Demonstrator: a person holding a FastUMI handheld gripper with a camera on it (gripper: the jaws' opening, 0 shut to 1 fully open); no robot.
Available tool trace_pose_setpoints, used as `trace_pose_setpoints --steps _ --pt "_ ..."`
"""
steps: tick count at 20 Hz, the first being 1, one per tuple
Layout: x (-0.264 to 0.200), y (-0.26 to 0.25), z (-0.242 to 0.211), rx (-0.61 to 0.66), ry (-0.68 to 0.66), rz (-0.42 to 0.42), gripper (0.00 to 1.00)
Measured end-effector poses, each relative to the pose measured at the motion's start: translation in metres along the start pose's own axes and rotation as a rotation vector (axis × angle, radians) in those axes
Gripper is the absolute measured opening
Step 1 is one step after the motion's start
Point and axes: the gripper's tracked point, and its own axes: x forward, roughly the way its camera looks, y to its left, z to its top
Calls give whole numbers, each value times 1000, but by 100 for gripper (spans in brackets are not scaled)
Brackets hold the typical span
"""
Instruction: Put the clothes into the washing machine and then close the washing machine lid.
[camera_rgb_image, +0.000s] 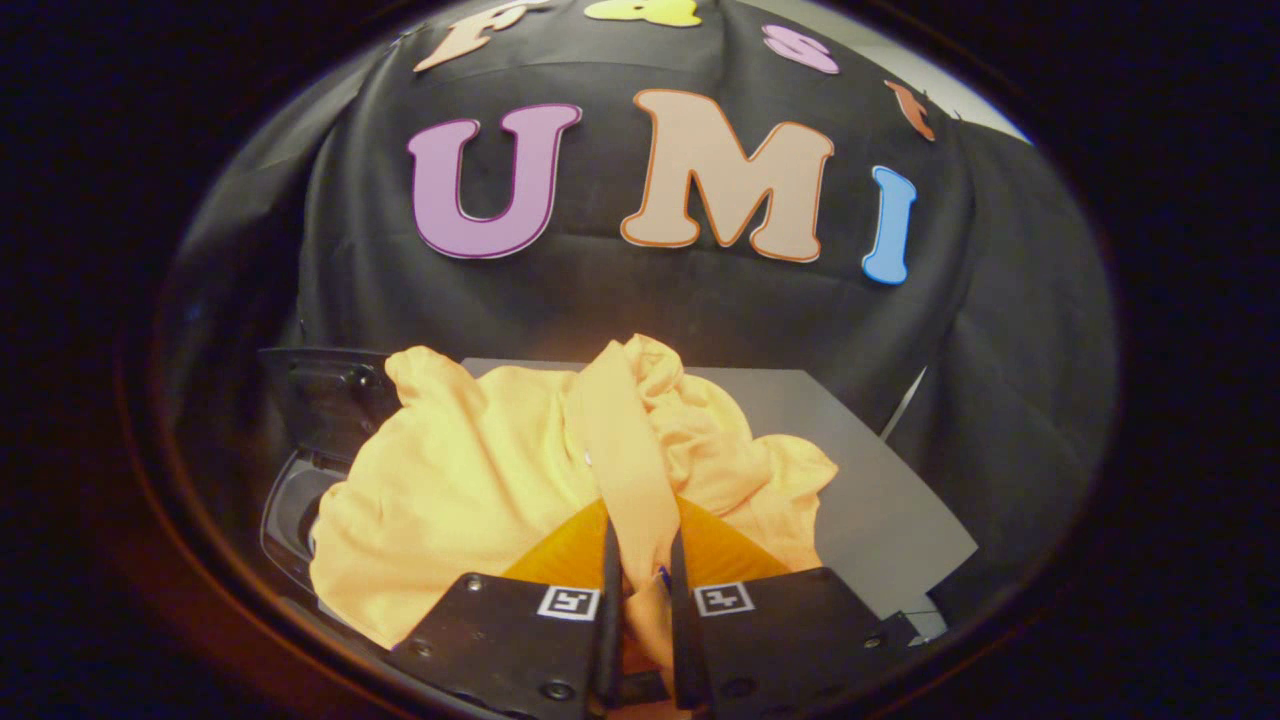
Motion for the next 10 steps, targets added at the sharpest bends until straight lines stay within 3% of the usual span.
trace_pose_setpoints --steps 3,10 --pt "-7 7 3 21 12 14 7" --pt "-30 53 40 93 -61 95 4"
